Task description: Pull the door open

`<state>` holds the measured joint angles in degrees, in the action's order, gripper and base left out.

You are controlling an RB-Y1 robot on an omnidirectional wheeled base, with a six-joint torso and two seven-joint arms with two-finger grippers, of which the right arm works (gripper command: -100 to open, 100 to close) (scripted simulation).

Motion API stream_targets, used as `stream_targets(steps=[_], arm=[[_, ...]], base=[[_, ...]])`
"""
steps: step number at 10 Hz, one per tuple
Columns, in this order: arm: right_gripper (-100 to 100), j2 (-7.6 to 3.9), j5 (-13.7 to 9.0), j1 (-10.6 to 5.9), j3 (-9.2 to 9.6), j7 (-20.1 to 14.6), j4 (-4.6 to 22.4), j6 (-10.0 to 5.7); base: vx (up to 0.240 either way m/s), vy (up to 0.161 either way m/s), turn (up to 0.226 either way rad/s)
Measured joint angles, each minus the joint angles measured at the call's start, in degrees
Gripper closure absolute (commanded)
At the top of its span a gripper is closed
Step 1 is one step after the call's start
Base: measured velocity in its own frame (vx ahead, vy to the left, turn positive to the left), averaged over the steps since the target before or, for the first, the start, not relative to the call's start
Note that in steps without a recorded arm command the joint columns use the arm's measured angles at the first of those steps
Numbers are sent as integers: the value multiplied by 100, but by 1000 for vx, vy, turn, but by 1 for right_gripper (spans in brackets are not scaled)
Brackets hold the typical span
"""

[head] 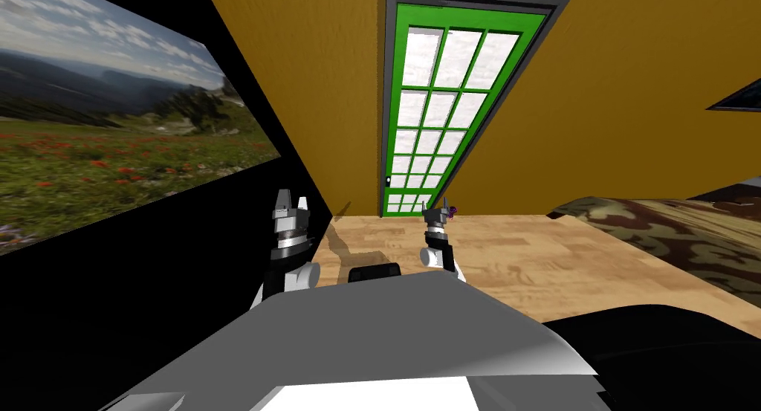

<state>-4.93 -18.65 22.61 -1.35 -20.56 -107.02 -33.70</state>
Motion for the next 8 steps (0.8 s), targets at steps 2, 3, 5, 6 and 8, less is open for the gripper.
stream_targets(steps=[2, 3, 5, 6, 8], arm=[[-100, -36, -142, -66, 17, -216, 313, -141], [-100, -67, -226, -78, 11, -330, 412, -179], [-100, -74, -371, -121, 28, -520, 610, -225], [-100, -92, -439, -140, 47, -632, 777, -312], [-100, -112, -598, -186, 49, -837, 981, -371]], base=[[106, -18, 139], [98, -29, 140], [104, -5, 145], [103, -17, 138], [90, -17, 145]])
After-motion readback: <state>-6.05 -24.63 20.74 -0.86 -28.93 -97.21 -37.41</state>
